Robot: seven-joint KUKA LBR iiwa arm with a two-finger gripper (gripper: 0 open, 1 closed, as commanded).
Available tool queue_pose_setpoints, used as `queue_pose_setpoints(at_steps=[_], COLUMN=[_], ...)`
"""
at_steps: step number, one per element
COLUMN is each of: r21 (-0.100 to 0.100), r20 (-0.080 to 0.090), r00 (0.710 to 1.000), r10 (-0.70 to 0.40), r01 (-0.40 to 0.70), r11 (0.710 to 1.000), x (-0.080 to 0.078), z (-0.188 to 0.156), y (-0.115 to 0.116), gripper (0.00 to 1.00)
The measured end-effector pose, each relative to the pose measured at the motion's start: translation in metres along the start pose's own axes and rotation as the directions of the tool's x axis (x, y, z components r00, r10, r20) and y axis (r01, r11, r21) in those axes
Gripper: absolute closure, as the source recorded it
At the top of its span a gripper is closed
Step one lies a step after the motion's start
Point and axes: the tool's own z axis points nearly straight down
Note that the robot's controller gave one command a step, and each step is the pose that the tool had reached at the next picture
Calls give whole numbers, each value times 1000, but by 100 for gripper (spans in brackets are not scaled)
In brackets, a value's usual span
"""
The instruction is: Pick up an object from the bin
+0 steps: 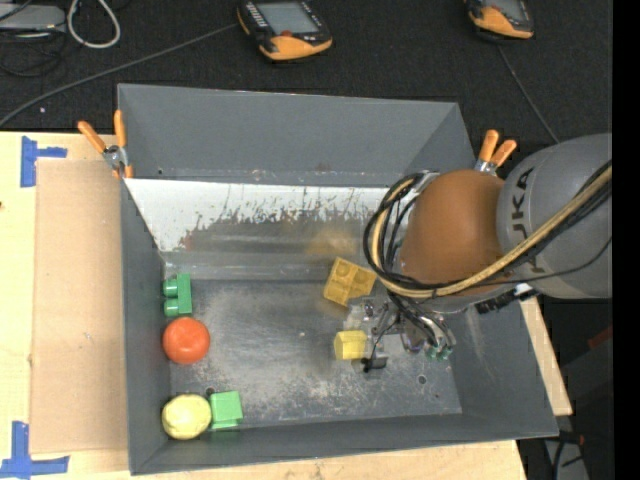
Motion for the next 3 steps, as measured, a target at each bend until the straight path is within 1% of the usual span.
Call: queue_pose_setpoints(at_steps=[3], r21=[0], r20=[1], r00=[1000], r10=[-4], r01=[4], r11=[1000], x=[0], z=[-17], y=[1], gripper=[100])
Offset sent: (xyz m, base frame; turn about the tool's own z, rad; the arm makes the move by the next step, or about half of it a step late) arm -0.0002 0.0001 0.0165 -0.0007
